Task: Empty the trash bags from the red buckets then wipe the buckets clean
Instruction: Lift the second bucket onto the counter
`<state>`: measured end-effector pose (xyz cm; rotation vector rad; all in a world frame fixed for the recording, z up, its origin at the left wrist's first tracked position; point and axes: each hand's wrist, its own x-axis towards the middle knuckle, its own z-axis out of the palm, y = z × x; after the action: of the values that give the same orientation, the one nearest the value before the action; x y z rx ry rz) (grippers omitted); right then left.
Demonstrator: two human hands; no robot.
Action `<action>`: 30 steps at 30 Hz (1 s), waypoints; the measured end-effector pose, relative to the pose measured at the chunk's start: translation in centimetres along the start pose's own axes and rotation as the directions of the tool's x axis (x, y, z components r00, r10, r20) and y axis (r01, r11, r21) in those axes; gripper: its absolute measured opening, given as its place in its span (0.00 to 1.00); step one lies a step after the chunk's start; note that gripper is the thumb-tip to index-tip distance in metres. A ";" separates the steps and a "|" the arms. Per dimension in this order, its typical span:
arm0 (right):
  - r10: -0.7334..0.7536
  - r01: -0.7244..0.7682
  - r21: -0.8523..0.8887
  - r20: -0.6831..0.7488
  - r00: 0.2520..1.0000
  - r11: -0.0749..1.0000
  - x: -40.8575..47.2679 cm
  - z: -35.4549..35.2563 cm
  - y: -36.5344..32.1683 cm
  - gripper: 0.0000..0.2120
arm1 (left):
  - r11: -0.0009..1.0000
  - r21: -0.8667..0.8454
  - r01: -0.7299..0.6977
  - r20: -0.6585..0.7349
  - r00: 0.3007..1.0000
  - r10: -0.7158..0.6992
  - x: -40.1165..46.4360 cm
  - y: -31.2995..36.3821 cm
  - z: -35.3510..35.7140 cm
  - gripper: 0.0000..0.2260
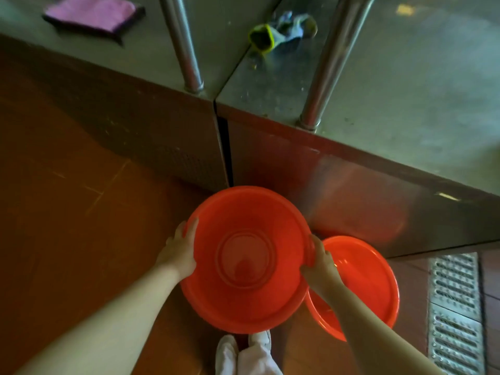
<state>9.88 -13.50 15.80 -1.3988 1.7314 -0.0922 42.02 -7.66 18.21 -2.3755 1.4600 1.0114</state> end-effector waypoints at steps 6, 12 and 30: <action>-0.058 0.060 0.027 -0.083 0.995 0.998 -5.1 -4.9 -3.2 0.36 | 0.998 0.002 -0.064 -0.054 0.997 0.064 -4.8 1.5 -5.8 0.45; -0.074 0.080 0.041 -0.130 0.989 0.996 -10.8 -9.7 -5.3 0.35 | 0.990 -0.068 -0.123 -0.160 0.981 0.111 -9.6 2.8 -10.4 0.42; -0.036 0.156 0.548 -0.223 0.974 0.822 -22.8 -24.1 -5.0 0.21 | 0.855 -0.370 -0.363 -0.308 0.916 0.256 -21.1 12.1 -20.9 0.31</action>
<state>-2.74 -7.37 46.24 -1.0507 1.6060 -0.7699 35.28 -8.41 49.52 -2.6983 1.9428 1.2498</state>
